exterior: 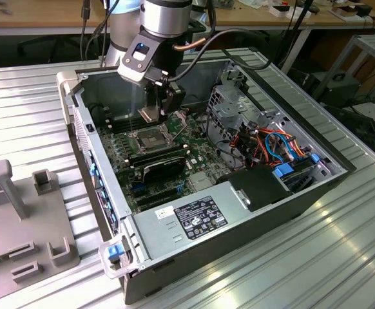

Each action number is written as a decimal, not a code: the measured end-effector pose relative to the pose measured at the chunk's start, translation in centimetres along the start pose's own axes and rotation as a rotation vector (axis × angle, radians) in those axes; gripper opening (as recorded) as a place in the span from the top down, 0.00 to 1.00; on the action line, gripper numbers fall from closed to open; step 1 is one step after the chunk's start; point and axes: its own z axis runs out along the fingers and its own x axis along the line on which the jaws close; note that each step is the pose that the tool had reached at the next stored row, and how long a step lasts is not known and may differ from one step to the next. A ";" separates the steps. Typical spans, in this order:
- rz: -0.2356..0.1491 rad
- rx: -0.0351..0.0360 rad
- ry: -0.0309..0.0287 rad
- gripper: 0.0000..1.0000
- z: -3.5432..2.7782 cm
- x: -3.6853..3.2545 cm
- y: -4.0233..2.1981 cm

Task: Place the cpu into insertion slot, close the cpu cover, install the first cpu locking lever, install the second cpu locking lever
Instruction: 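Place the cpu into insertion slot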

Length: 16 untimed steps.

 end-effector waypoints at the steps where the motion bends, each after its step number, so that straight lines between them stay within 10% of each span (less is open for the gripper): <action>1: 0.000 -0.0001 0.0002 0.46 0.05 0.04 0.01; 11: 0.048 0.0022 -0.0020 0.46 0.84 0.30 0.36; 16: 0.081 0.0095 -0.0029 0.46 2.34 0.51 1.20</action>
